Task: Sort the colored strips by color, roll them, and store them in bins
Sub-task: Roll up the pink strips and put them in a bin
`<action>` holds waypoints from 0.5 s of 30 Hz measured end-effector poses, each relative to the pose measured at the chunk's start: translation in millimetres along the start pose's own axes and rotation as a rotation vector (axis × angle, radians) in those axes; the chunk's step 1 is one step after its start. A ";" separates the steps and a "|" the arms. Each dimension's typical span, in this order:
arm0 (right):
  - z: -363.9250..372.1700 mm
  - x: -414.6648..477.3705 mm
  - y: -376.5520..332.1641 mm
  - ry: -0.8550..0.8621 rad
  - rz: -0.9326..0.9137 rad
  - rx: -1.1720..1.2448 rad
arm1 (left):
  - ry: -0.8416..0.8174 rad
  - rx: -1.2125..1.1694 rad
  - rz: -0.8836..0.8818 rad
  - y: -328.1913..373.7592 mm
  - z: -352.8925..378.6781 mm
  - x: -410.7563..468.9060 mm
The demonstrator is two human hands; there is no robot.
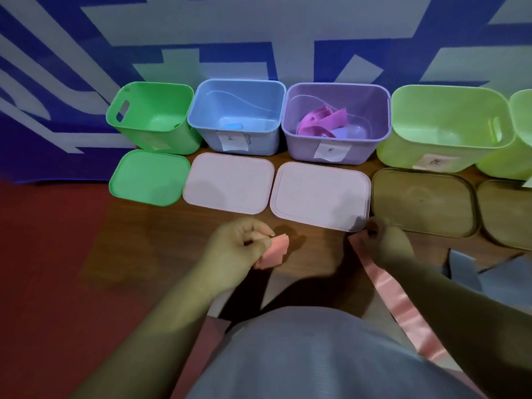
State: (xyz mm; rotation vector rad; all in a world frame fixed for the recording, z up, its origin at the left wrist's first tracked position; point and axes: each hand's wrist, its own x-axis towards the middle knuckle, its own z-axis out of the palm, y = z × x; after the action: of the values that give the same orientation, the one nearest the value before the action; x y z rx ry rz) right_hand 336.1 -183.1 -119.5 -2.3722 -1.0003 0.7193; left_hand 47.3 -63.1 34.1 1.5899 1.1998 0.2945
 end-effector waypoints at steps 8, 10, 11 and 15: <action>-4.9 -10.9 0.5 -0.094 0.037 0.024 | 0.020 -0.080 -0.034 1.0 4.0 -10.4; -12.3 -16.3 -8.2 -0.160 -0.024 0.027 | 0.018 -0.072 -0.033 1.2 1.6 -12.2; -18.4 -20.4 -15.8 -0.215 -0.062 0.034 | 0.015 -0.061 -0.026 2.2 -0.1 -13.1; -47.3 -44.3 -60.5 -0.407 -0.150 0.097 | 0.009 -0.080 0.002 5.5 -12.0 -14.6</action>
State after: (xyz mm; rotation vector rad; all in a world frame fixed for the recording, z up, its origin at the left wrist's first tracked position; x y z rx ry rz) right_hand 308.3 -188.3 -35.5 -2.0833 -1.2584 1.1922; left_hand 35.1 -67.4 48.9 1.5222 1.1785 0.3470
